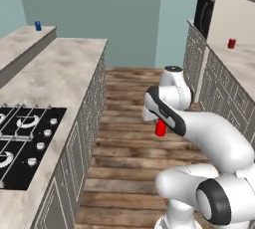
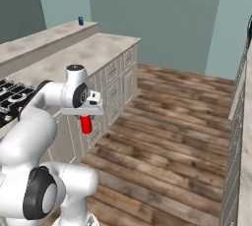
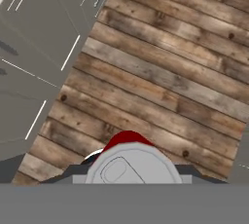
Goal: Four empty soda cans are scattered around the kitchen. Gather all the cans and cluster them next to the stove for recycling.
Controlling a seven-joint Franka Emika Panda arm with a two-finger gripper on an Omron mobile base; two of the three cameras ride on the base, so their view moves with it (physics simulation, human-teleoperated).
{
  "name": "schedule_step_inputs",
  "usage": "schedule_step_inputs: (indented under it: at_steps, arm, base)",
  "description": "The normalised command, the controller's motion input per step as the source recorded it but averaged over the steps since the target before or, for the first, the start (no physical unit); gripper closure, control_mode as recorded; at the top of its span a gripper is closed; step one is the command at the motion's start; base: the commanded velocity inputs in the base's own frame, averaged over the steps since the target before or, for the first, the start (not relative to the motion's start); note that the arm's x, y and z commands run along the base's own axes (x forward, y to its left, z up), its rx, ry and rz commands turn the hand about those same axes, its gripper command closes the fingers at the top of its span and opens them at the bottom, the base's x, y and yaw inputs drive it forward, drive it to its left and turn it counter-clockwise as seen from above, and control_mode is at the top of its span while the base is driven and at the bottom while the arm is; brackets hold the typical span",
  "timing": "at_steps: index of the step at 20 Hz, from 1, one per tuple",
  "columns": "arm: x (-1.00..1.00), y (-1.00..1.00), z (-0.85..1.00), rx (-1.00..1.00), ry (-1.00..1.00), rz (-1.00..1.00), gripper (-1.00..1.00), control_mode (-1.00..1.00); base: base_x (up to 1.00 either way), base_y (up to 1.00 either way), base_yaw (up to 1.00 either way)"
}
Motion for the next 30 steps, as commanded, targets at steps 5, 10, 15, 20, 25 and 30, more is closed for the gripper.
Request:
schedule_step_inputs:
  at_steps: [5, 10, 15, 20, 25, 30]
  arm:
    - [0.00, 0.00, 0.00, 0.00, 0.00, 0.00, 1.00, 1.00]
    - [0.00, 0.00, 0.00, 0.00, 0.00, 0.00, 1.00, 1.00]
    - [0.00, 0.00, 0.00, 0.00, 0.00, 0.00, 1.00, 1.00]
    - [0.00, 0.00, 0.00, 0.00, 0.00, 0.00, 1.00, 1.00]
    - [0.00, 0.00, 0.00, 0.00, 0.00, 0.00, 1.00, 1.00]
    - [0.00, 0.00, 0.00, 0.00, 0.00, 0.00, 1.00, 1.00]
  base:
    - [0.68, -0.20, 0.19]
    - [0.70, -0.13, 0.26]
    - [0.67, -0.10, 0.31]
    - [0.57, -0.05, 0.41]
    - [0.53, -0.04, 0.46]
    - [0.59, -0.05, 0.41]
